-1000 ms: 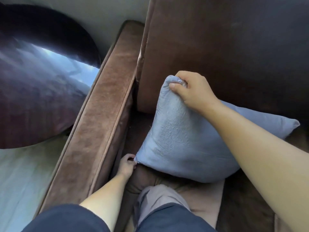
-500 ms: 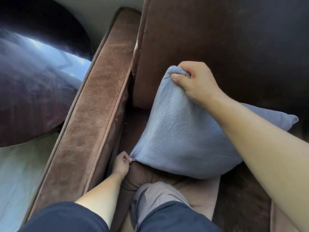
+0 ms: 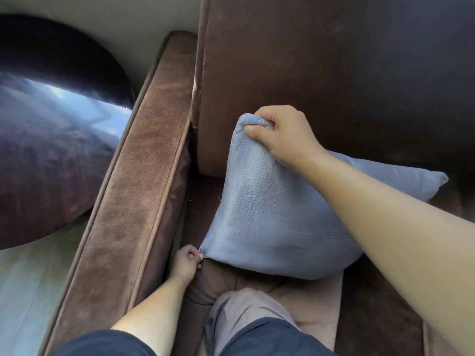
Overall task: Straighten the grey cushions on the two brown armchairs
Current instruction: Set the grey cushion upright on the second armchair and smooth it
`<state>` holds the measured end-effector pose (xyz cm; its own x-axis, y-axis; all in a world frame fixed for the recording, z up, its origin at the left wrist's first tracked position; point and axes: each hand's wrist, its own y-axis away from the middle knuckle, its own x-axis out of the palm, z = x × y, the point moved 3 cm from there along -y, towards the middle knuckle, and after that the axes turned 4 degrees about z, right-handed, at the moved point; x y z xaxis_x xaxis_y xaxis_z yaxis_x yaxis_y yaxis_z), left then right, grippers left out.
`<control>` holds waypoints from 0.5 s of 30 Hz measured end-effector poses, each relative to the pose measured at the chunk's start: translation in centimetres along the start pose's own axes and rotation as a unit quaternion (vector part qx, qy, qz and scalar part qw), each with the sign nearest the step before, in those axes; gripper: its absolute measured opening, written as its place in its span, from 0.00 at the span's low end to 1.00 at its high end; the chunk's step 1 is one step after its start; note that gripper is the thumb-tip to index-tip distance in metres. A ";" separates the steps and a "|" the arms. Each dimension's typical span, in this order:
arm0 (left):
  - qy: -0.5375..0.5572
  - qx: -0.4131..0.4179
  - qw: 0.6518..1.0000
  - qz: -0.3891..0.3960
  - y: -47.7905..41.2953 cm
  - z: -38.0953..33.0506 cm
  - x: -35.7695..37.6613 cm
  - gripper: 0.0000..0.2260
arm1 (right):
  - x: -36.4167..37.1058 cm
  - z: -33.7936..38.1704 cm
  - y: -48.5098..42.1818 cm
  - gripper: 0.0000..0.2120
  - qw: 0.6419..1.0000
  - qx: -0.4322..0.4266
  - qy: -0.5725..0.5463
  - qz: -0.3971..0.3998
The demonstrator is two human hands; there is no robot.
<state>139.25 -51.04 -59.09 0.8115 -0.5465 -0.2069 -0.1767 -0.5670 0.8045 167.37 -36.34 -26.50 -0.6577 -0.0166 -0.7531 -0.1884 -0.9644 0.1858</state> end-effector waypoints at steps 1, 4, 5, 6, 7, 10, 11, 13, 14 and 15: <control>0.000 -0.014 1.000 0.003 0.3 -0.3 -0.1 0.14 | 0.0 0.1 0.2 0.11 1.000 -0.006 0.022 0.001; -0.020 -0.053 0.997 0.043 1.1 -1.6 -0.3 0.09 | -0.2 0.0 1.2 0.12 0.993 -0.024 0.113 -0.023; -0.033 -0.065 0.996 0.051 1.5 -2.5 -0.7 0.10 | -0.5 -0.3 1.7 0.15 0.992 -0.025 0.121 -0.034; -0.045 -0.069 0.995 0.050 1.6 -3.4 -1.1 0.12 | -0.9 -0.6 2.3 0.17 0.991 -0.026 0.124 -0.043; -0.055 -0.068 0.995 0.039 2.0 -4.7 -1.7 0.13 | -1.4 -1.1 2.8 0.19 0.990 -0.025 0.133 -0.046; -0.016 -0.009 1.000 -0.006 3.8 -11.0 -3.3 0.11 | -2.7 -3.5 4.7 0.25 0.981 -0.003 0.192 -0.022; 0.012 0.026 1.000 -0.010 4.8 -13.8 -3.7 0.08 | -3.2 -4.4 5.4 0.27 0.977 0.005 0.214 -0.015; 0.069 0.101 0.992 -0.015 7.4 -19.7 -4.6 0.07 | -4.5 -6.2 7.1 0.31 0.970 0.016 0.241 -0.019; 0.095 0.140 0.985 -0.021 8.7 -22.6 -5.1 0.08 | -5.2 -7.1 7.9 0.32 0.968 0.022 0.249 -0.029; 0.113 0.184 0.976 -0.030 10.1 -25.6 -5.7 0.09 | -5.9 -8.0 8.8 0.32 0.965 0.032 0.258 -0.036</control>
<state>147.05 -37.90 -35.54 0.9216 -0.3786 -0.0854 -0.2792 -0.7996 0.5318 175.39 -46.84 -25.44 -0.1932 -0.0952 -0.9765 -0.2754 -0.9500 0.1471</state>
